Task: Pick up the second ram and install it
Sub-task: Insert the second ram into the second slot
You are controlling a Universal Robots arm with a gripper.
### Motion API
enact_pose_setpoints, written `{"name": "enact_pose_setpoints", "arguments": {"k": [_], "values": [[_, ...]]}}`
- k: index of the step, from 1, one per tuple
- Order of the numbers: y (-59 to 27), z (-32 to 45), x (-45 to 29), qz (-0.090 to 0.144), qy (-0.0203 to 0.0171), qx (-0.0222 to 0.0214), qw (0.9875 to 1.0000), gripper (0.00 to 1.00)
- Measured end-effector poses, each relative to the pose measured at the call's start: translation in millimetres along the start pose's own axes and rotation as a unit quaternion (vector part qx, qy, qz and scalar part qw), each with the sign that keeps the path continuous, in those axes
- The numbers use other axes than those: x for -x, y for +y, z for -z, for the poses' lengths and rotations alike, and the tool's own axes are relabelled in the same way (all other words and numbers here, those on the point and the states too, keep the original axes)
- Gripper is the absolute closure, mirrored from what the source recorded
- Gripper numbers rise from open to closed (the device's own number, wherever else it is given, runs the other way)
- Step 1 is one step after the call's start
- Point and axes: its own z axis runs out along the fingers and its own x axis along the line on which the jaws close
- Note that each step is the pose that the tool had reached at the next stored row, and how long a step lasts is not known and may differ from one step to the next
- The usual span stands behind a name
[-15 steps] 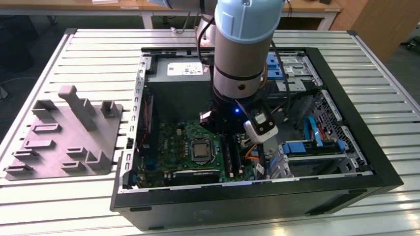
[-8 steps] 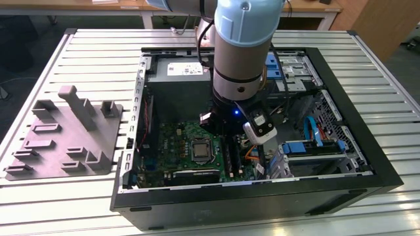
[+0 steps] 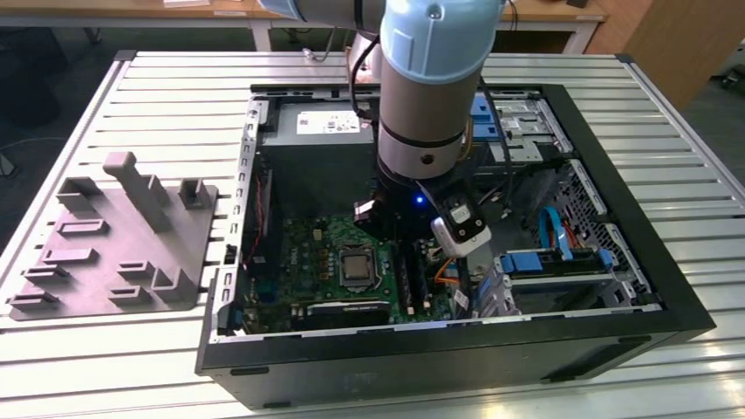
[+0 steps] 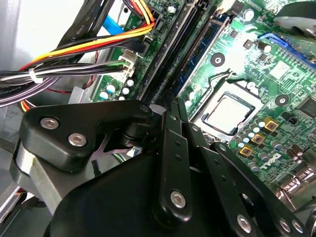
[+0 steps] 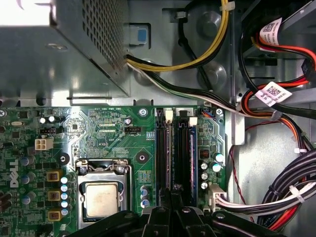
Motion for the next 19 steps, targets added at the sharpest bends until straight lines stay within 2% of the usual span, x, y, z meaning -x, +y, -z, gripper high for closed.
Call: {"name": "enact_pose_setpoints", "arguments": {"k": [4,5,9,15,19], "values": [[0.0,-0.4,0.0,0.0,-0.0001,0.0003,1.0,0.88],[0.0,-0.3,0.0,0.0,-0.0001,0.0003,1.0,0.82],[0.1,1.1,0.0,0.0,-0.0001,0.0004,1.0,0.82],[0.2,19.3,0.6,0.0,0.0,0.0001,1.0,0.82],[0.2,25.9,0.8,0.0,0.0,0.0001,1.0,0.82]]}}
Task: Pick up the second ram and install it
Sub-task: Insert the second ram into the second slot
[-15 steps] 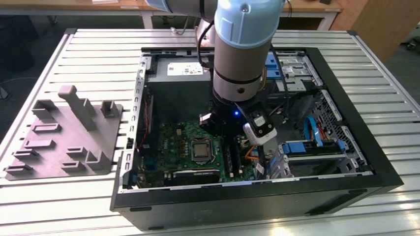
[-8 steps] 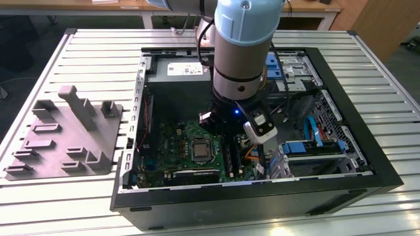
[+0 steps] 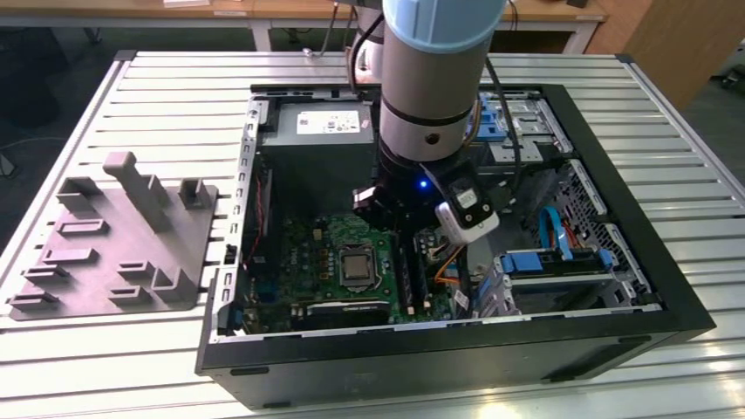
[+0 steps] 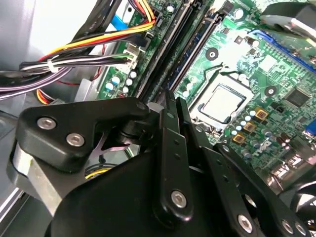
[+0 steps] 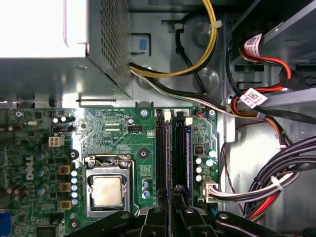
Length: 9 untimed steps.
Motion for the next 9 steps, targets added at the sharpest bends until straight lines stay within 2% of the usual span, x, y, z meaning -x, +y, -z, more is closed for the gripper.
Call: {"name": "enact_pose_setpoints", "arguments": {"k": [9], "values": [[0.0,0.9,0.1,0.0,0.0,0.0,1.0,0.82]]}}
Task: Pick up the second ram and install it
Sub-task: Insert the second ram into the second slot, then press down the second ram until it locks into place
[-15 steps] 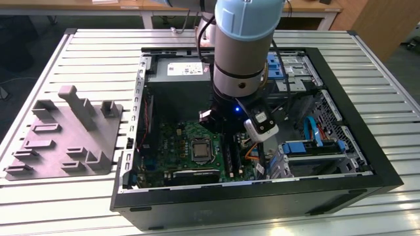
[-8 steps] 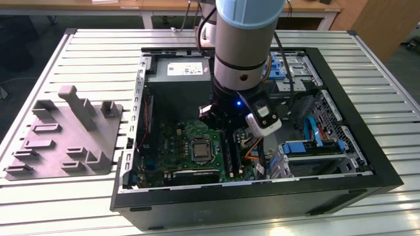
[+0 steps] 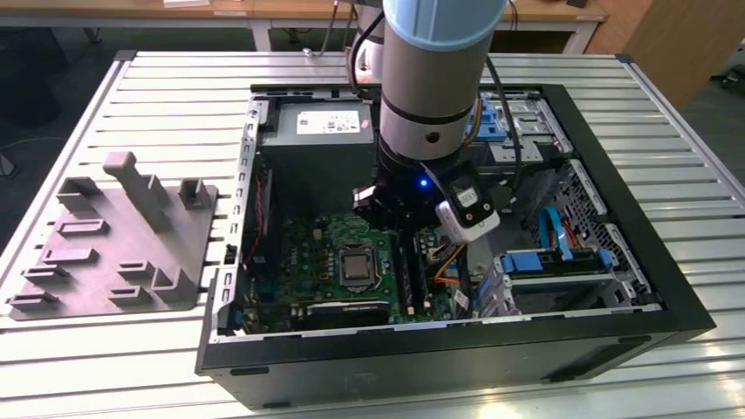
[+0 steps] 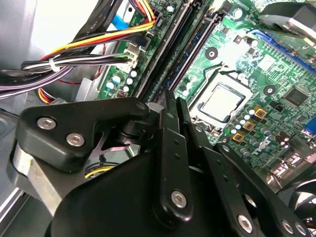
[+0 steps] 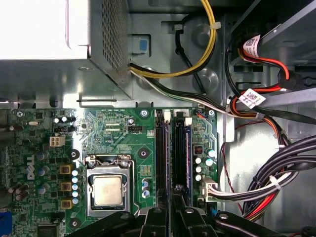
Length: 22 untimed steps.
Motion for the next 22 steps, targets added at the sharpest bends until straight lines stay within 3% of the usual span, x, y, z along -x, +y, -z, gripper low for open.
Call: {"name": "enact_pose_setpoints", "arguments": {"k": [4,17,22], "values": [[0.0,0.0,0.0,0.0,0.0,0.0,1.0,0.9],[0.5,0.4,0.1,0.0,0.0,-0.0001,1.0,0.9],[4.4,0.0,-0.1,0.0,0.0,0.0,1.0,0.9]]}}
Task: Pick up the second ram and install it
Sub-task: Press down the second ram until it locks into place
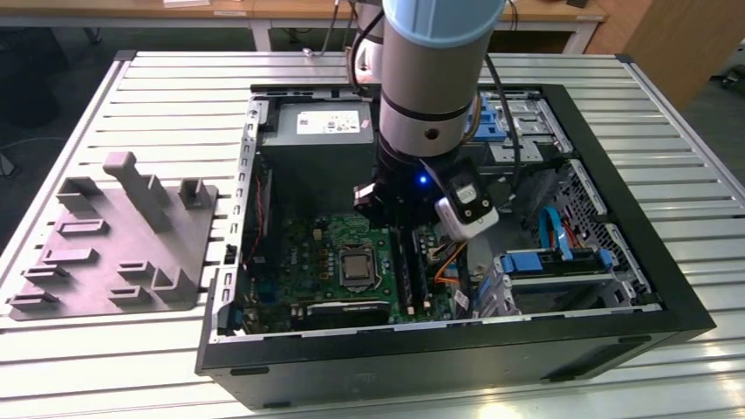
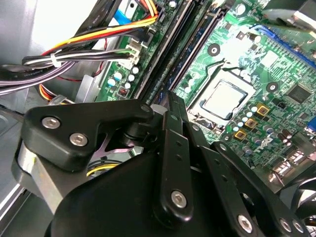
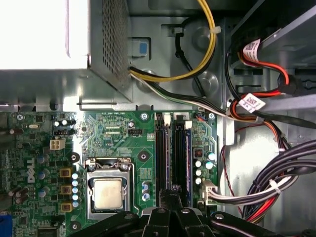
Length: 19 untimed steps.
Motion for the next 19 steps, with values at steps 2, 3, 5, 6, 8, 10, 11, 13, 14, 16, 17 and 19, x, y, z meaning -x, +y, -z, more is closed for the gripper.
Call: {"name": "enact_pose_setpoints", "arguments": {"k": [2,3,5,6,8,10,11,13,14,16,17,19], "values": [[2.3,-0.2,0.0,0.0,0.0,0.0,1.0,0.9],[3.2,-0.3,-0.1,0.0,-0.0001,0.0003,1.0,0.9],[4.6,-0.3,-0.1,0.0,-0.0007,0.0016,1.0,0.9],[5.3,-0.3,-0.1,0.0,-0.0012,0.0023,1.0,0.9],[7.0,-0.5,-0.1,0.0,-0.0015,0.0031,1.0,0.9],[8.8,-0.9,1.0,0.0,-0.0015,0.0032,1.0,0.9],[9.4,-1.1,2.2,0.0,-0.0015,0.0032,1.0,0.9],[10.7,-1.5,4.6,0.0,-0.0015,0.0031,1.0,0.9],[11.8,-1.7,5.0,0.0,-0.0015,0.0032,1.0,0.9],[16.0,-2.2,5.0,0.0,-0.0015,0.0031,1.0,0.9],[18.6,-2.5,4.9,0.0,-0.0016,0.0032,1.0,0.9],[23.6,-3.0,4.8,0.0,-0.0016,0.0032,1.0,0.9]]}}
